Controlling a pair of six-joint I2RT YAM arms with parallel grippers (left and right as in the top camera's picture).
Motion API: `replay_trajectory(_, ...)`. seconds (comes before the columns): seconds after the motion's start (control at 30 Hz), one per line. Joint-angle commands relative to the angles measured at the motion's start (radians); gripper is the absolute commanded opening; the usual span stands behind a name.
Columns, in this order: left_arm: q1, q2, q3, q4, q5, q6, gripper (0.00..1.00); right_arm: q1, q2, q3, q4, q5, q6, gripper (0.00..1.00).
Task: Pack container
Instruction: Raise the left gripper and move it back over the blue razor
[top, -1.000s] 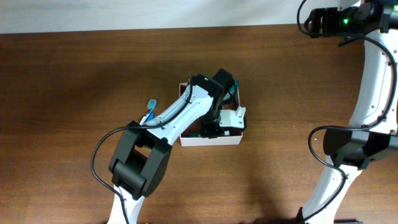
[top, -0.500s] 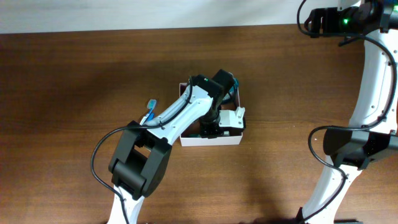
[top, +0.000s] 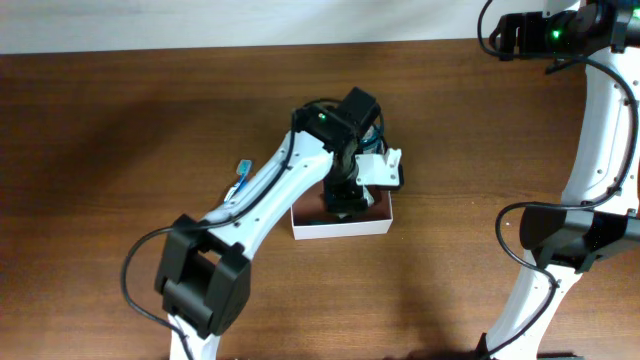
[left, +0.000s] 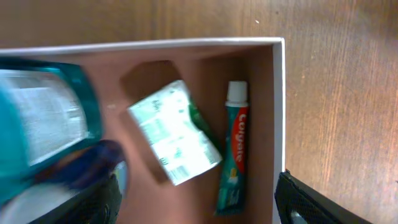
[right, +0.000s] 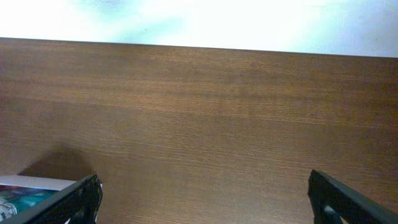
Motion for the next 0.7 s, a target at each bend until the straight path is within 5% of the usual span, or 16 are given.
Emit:
replay_trajectory(0.0, 0.004, -0.079, 0.043, -0.001, -0.036, -0.016, 0.8, -0.003, -0.003, 0.005, 0.003, 0.001, 0.001, 0.99)
replay_trajectory(0.4, 0.239, -0.178, 0.082, -0.036, -0.036, -0.29, 0.78, -0.003, -0.003, 0.005, 0.003, 0.001, 0.001, 0.99)
replay_trajectory(0.67, 0.44, -0.182, 0.08, -0.111, -0.035, -0.319, 0.77, -0.003, -0.003, 0.005, 0.003, 0.001, 0.001, 0.99)
